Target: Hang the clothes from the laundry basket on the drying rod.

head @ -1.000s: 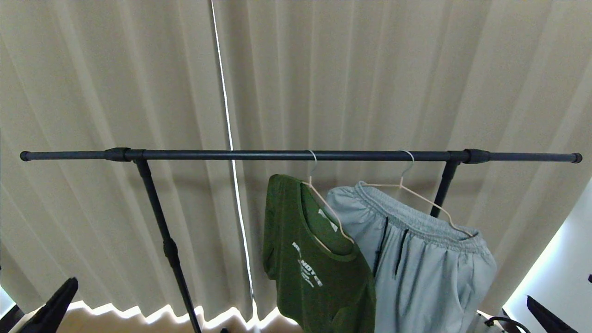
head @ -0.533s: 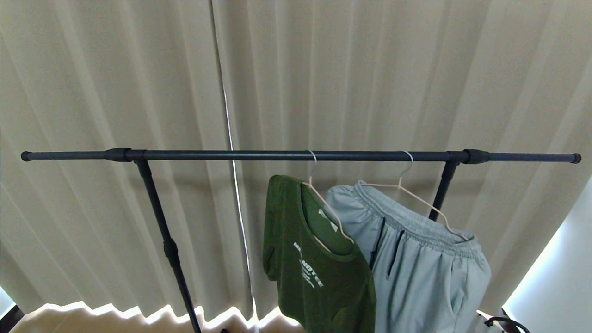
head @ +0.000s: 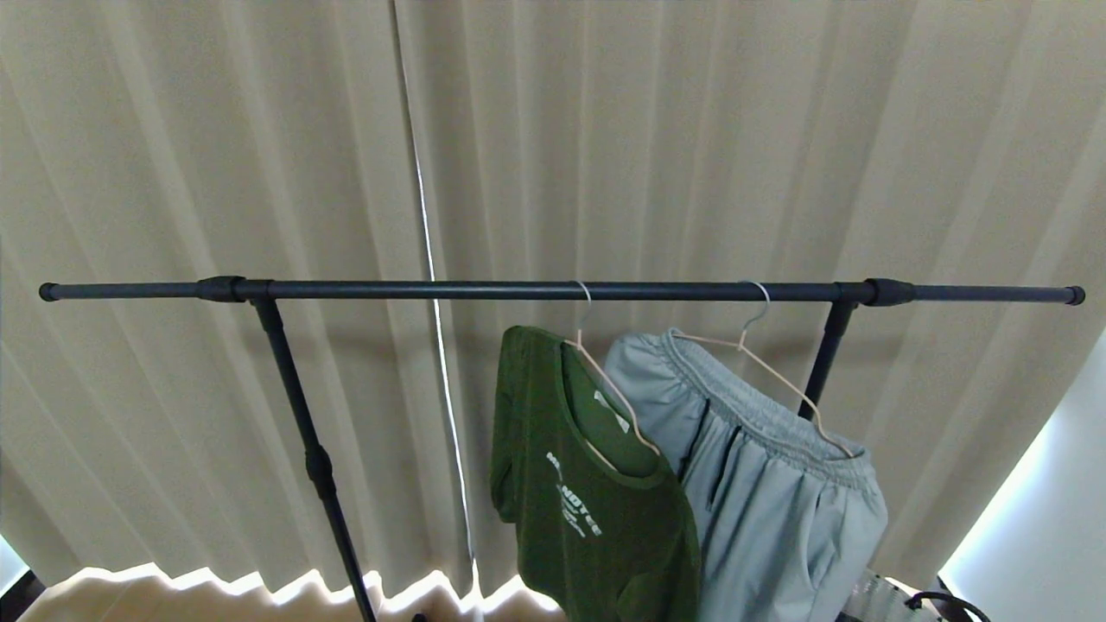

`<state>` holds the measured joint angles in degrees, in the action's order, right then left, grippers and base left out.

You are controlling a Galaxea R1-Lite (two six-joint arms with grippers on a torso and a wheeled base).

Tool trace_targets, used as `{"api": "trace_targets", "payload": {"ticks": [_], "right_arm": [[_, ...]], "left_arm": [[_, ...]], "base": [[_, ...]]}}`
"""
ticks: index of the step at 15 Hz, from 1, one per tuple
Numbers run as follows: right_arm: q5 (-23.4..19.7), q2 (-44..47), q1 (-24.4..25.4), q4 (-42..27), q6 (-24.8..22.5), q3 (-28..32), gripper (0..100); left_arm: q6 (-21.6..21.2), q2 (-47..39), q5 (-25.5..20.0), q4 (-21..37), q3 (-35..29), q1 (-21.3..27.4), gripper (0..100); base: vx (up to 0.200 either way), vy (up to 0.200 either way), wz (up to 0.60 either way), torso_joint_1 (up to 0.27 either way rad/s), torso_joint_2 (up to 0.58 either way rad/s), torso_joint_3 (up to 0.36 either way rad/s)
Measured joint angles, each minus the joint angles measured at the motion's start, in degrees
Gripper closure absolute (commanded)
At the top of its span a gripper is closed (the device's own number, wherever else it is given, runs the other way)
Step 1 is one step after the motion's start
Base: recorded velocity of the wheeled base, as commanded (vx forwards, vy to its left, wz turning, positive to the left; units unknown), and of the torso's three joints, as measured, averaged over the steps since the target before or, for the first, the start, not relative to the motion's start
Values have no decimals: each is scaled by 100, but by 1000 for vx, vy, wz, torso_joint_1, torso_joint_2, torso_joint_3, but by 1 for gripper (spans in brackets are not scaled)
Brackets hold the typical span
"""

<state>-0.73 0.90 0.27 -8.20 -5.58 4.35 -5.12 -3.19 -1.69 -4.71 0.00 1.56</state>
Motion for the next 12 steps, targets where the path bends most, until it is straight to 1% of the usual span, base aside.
{"api": "trace_targets", "payload": {"ticks": [2, 5, 6, 7, 8, 10, 12], "right_arm": [[-104, -61, -16, 104, 6, -94, 0], [-200, -80, -20, 117, 52, -127, 0], [-200, -83, -20, 117, 154, -130, 0], [-194, -83, -20, 121, 288, -135, 0], [-176, -83, -20, 117, 406, -144, 0], [-121, -83, -20, 126, 458, -144, 0], [201, -83, -20, 126, 472, -144, 0]], "left_arm": [[143, 177, 158, -2, 0, -121, 0], [171, 282, 154, -2, 0, -156, 0], [200, 293, 151, -2, 0, -158, 0], [316, 299, 154, -5, 0, -156, 0], [434, 306, 156, -18, 0, -156, 0], [450, 315, 162, -29, 0, -156, 0], [452, 315, 160, -29, 0, -156, 0]], "base": [[0, 0, 0, 0, 0, 0], [0, 0, 0, 0, 0, 0], [0, 0, 0, 0, 0, 0], [0, 0, 0, 0, 0, 0], [0, 0, 0, 0, 0, 0], [0, 0, 0, 0, 0, 0], [0, 0, 0, 0, 0, 0]]}}
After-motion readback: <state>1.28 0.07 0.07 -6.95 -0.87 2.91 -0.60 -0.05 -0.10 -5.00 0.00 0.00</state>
